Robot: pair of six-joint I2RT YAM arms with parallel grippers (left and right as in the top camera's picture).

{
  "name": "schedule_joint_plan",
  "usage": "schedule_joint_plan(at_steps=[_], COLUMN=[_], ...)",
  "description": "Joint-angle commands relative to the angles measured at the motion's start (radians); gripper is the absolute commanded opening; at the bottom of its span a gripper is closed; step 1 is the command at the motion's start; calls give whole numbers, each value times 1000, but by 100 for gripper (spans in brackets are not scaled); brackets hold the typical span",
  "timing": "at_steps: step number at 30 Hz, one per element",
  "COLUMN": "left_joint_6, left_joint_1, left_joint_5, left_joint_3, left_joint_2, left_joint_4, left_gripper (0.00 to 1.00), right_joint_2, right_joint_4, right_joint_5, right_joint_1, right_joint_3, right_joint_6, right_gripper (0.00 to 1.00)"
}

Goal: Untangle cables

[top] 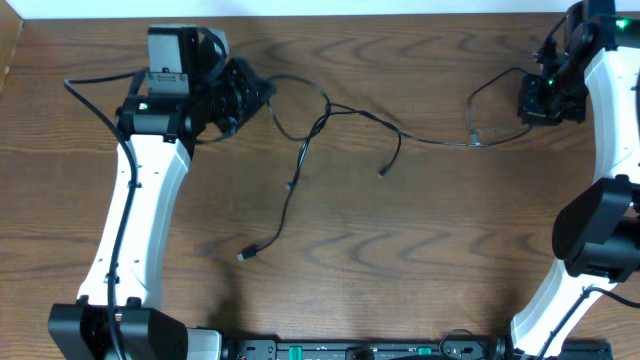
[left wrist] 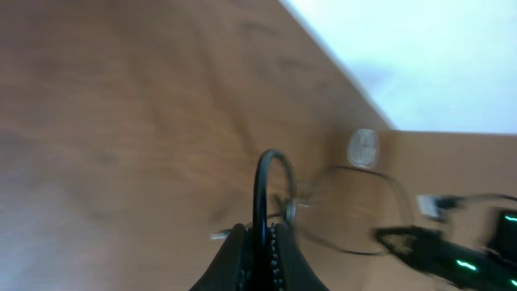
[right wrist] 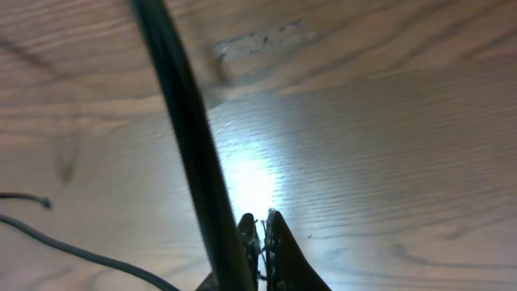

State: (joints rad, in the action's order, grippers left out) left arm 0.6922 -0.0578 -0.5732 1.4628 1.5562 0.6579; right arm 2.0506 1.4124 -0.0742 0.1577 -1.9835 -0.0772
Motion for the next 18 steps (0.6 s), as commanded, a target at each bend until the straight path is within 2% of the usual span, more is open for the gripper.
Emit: schedule_joint_plan(at_steps=[1, 4, 5, 8, 9, 10, 11, 12, 13, 14, 15, 17, 18], left_joint_6=[-61, -60, -61, -62, -85, -145, -177, -255, -310, -333, -393, -428, -428], left_joint_1=[4, 4, 4, 2, -1, -5, -7, -14, -19, -21, -27, -27, -27], left_joint_5=[320, 525, 550, 550, 526, 470, 439, 350, 272, 229, 92, -77, -227], left_joint_3=[1, -3, -5, -8, -8, -8, -8, -8, -8, -8, -8, -8, -8], left_joint_2=[0, 2, 2, 10, 11, 11, 11, 11, 11, 11, 11, 11, 11], left_joint_4=[98, 195, 205, 213, 206, 187, 175, 142, 111, 93, 34, -35, -122], left_gripper=[7, 7, 7, 7, 8, 7, 7, 7, 7, 7, 8, 7, 7], right_joint_2=[-3, -3, -3, -3, -3, -3, -6, -12, -18, -22, -36, -51, -64], right_joint_4=[-34, -115, -133, -212, -217, -216, -212, -202, -188, -182, -162, -142, -137], right_joint_5=[166, 179, 162, -86, -208, -334, -382, -467, -496, -503, -505, -525, -592], right_joint_1=[14, 20, 20, 13, 10, 4, 2, -4, -9, -12, -16, -20, -28], right_joint_3=[46, 128, 144, 198, 199, 198, 196, 189, 175, 165, 124, 76, 29], right_joint_6=[-147, -179, -173, 16, 113, 217, 256, 324, 356, 365, 367, 367, 365], right_gripper=[1, 1, 1, 1, 6, 22, 30, 51, 61, 64, 70, 72, 74])
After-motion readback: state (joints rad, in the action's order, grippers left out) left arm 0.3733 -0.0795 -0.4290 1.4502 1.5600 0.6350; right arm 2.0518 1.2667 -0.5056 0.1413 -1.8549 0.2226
